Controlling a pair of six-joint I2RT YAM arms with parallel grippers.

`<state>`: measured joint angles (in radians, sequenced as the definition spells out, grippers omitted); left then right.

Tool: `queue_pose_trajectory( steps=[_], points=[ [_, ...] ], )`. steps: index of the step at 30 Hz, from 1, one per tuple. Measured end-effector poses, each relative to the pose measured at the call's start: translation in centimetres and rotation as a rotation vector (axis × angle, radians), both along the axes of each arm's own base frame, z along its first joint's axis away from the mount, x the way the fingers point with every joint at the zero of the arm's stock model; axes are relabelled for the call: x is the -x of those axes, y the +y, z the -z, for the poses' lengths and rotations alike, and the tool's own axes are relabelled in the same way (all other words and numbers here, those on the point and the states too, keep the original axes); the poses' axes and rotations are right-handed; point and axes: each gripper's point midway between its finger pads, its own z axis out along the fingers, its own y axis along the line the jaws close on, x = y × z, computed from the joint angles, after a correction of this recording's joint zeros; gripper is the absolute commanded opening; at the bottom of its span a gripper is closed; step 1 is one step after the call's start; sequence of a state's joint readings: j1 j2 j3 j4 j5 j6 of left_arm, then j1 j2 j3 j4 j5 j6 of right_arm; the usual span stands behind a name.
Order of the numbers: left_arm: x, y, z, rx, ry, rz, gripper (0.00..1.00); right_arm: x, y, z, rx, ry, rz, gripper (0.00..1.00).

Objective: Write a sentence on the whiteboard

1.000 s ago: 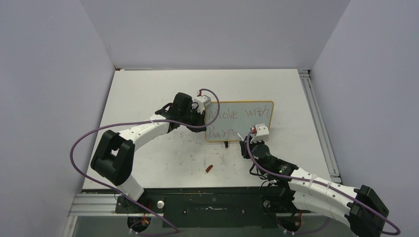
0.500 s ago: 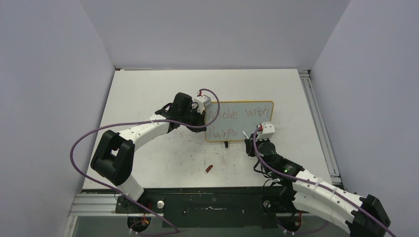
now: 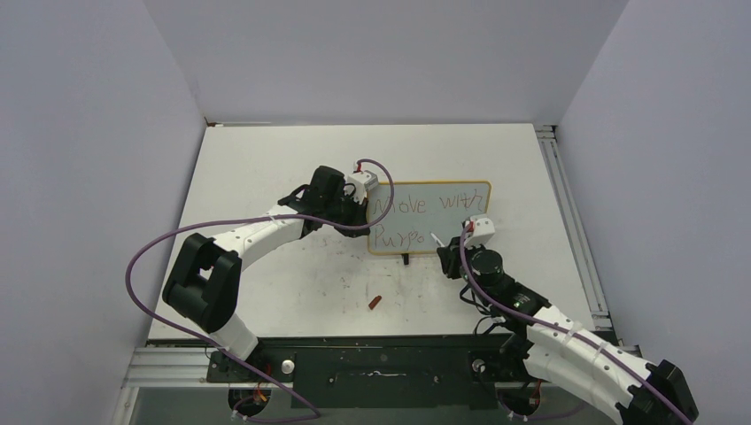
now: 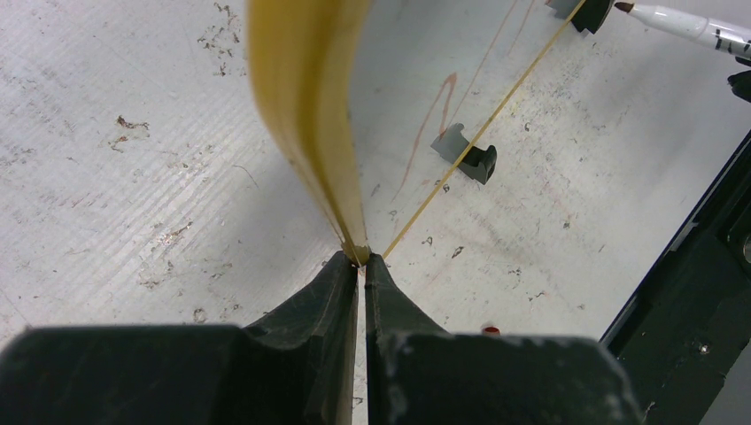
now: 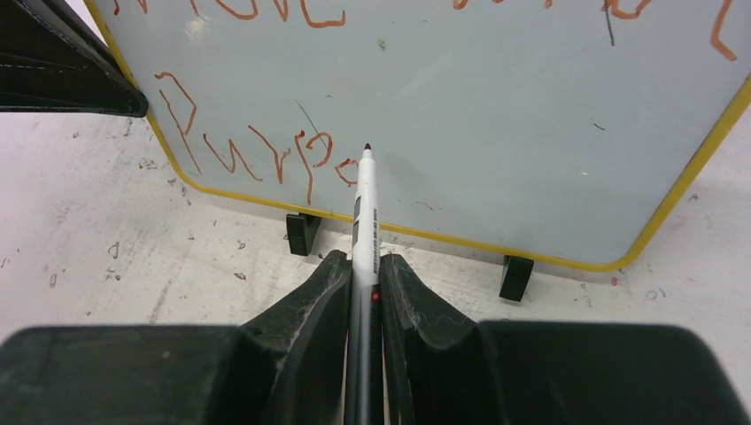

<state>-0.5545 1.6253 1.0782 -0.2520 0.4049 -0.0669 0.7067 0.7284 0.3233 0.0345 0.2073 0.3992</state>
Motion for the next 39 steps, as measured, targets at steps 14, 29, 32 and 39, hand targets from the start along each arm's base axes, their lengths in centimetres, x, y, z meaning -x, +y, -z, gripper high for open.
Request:
queue_pose_trajectory(
  steps=[14, 29, 32, 39],
  points=[
    [0.0, 0.0, 0.0, 0.000, 0.000, 0.000, 0.00, -0.6, 0.8, 1.3, 0.014, 0.020, -0.014, 0.05],
    [0.0, 0.0, 0.0, 0.000, 0.000, 0.000, 0.00, -0.7, 0.6, 2.1, 0.019, 0.026, 0.002, 0.05],
    [0.0, 0.0, 0.0, -0.001, -0.001, -0.001, 0.00, -0.8, 0.6, 2.1, 0.015, 0.025, 0.005, 0.05],
    [-0.1, 0.1, 0.0, -0.003, -0.003, -0.004, 0.00, -1.0, 0.9, 2.4, 0.015, 0.030, -0.002, 0.05]
  ],
)
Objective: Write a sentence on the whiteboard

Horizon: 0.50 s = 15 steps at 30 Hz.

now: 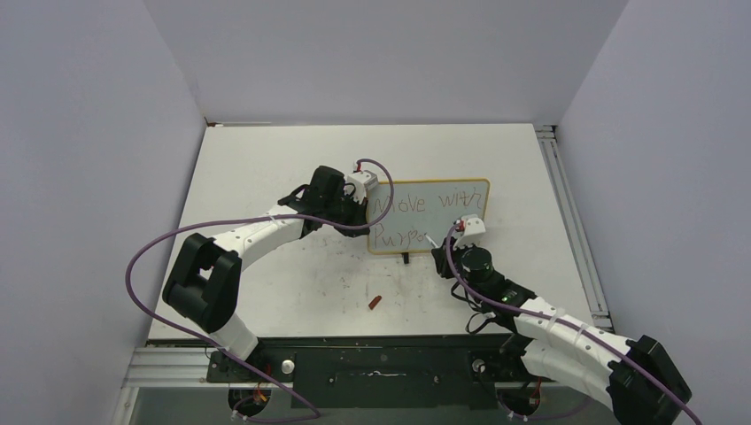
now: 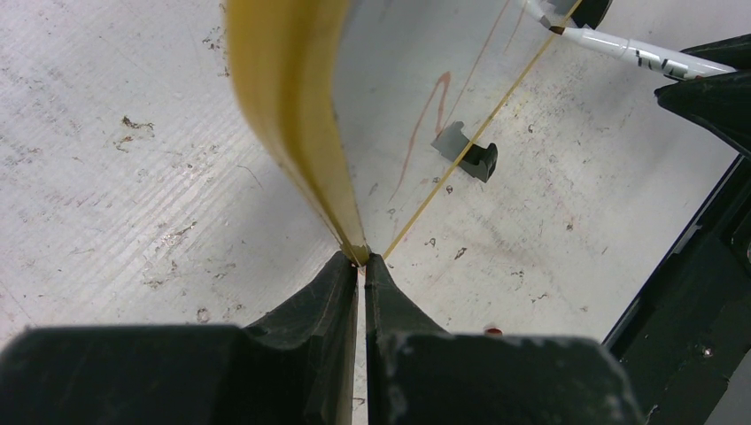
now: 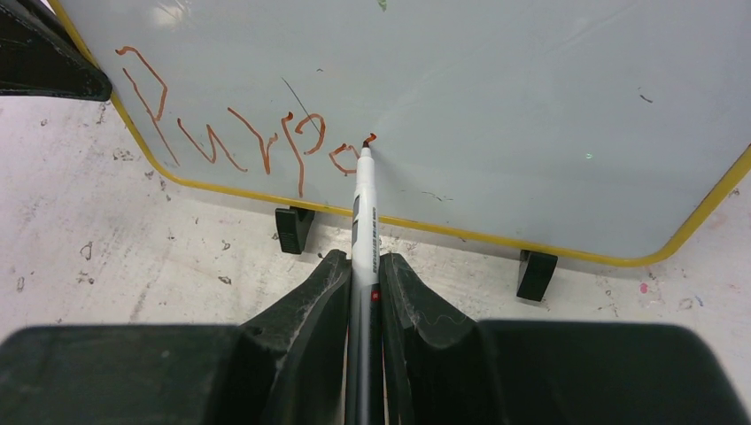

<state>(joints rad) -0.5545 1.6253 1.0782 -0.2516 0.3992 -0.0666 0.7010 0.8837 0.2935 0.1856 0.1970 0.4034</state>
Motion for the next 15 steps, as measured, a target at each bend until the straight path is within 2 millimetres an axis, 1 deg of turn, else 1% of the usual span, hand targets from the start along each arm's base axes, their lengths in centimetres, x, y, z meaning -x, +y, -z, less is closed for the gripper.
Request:
queue_pose_trajectory(
  steps=[10, 15],
  points=[
    [0.00, 0.00, 0.00, 0.000, 0.000, 0.000, 0.00, 0.13, 0.17, 0.26, -0.003, 0.011, -0.008, 0.05],
    [0.02, 0.00, 0.00, 0.000, 0.001, 0.001, 0.00, 0.26, -0.20, 0.51, -0.011, 0.024, 0.017, 0.05]
  ],
)
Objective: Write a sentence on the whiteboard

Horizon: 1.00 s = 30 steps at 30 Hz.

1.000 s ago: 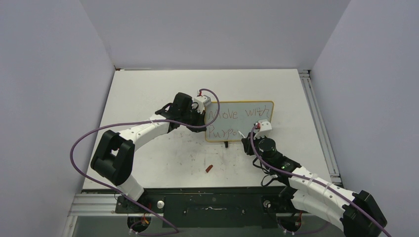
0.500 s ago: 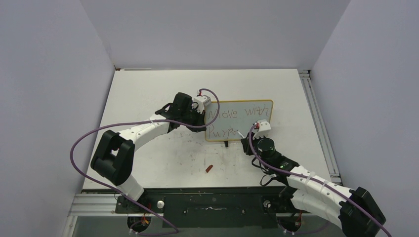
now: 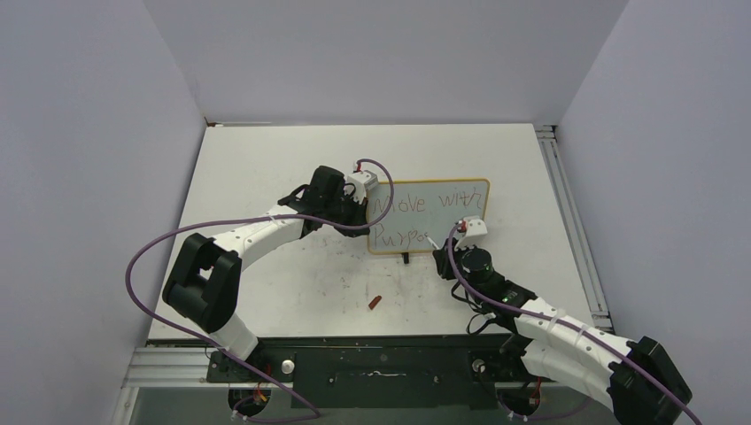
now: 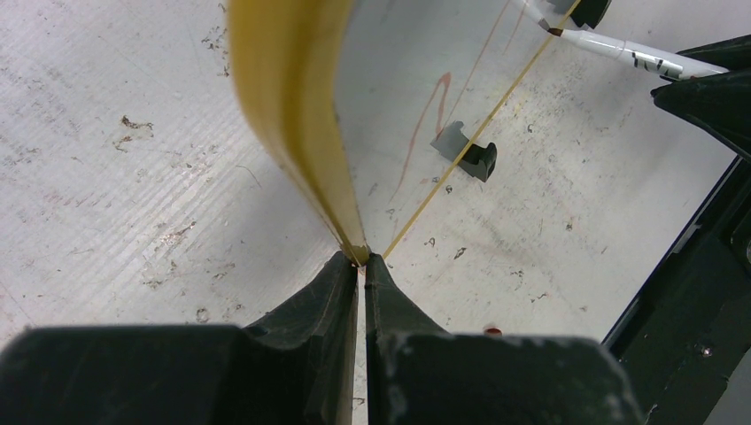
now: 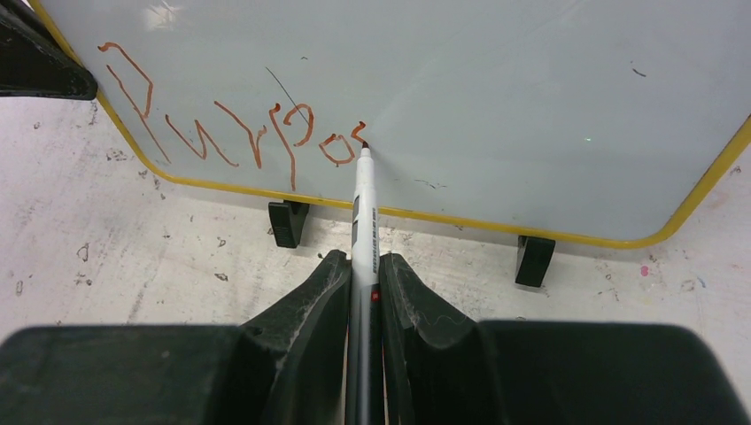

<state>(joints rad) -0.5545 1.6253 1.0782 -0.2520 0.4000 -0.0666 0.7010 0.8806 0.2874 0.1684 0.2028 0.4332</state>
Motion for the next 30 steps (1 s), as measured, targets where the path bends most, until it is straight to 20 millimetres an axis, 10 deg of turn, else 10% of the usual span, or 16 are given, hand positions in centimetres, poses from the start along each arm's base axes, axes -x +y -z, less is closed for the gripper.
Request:
queue_pose_trajectory(
  steps=[30],
  points=[
    [0.0, 0.0, 0.0, 0.001, 0.000, 0.000, 0.00, 0.6, 0.0, 1.1, 0.007, 0.048, -0.004, 0.05]
  ],
)
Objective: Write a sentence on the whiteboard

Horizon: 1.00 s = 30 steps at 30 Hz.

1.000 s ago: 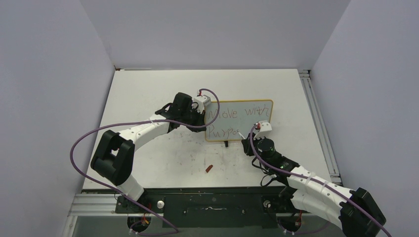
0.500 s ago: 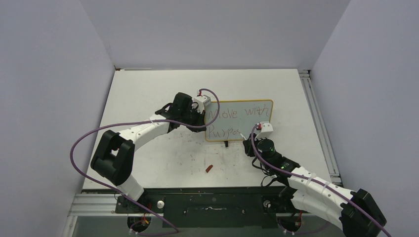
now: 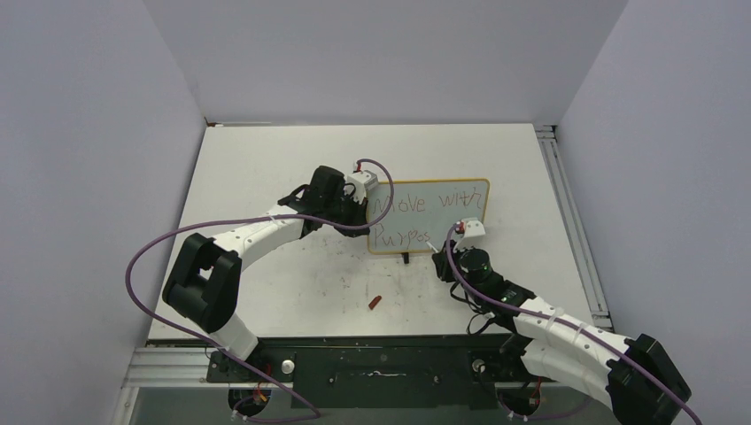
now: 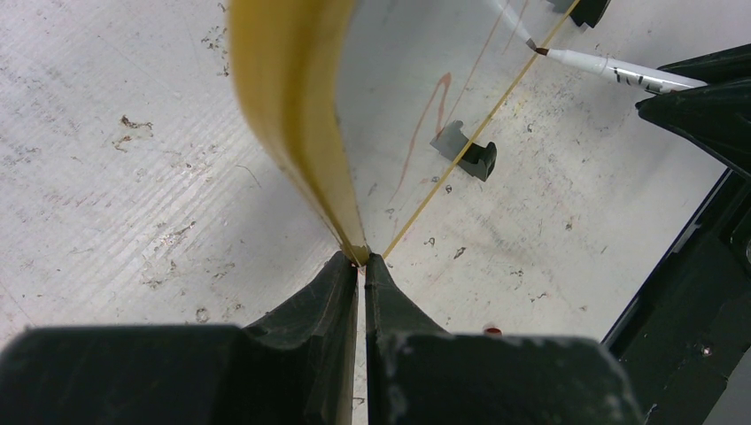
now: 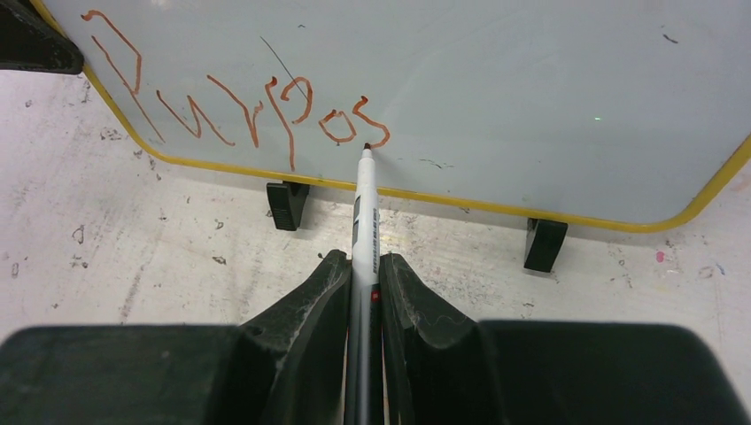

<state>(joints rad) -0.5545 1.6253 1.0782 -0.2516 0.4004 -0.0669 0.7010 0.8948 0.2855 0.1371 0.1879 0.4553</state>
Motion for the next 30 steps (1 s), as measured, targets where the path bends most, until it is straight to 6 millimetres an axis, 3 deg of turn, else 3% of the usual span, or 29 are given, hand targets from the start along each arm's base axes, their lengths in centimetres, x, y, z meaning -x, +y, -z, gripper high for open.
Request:
queue_pose_trajectory(
  steps=[14, 30],
  points=[
    [0.0, 0.0, 0.0, 0.000, 0.001, 0.000, 0.00, -0.2, 0.2, -2.6, -0.057, -0.086, -0.006, 0.05],
    [0.0, 0.0, 0.0, 0.000, 0.001, 0.000, 0.00, -0.5, -0.9, -2.0, -0.025, -0.075, 0.051, 0.05]
  ],
)
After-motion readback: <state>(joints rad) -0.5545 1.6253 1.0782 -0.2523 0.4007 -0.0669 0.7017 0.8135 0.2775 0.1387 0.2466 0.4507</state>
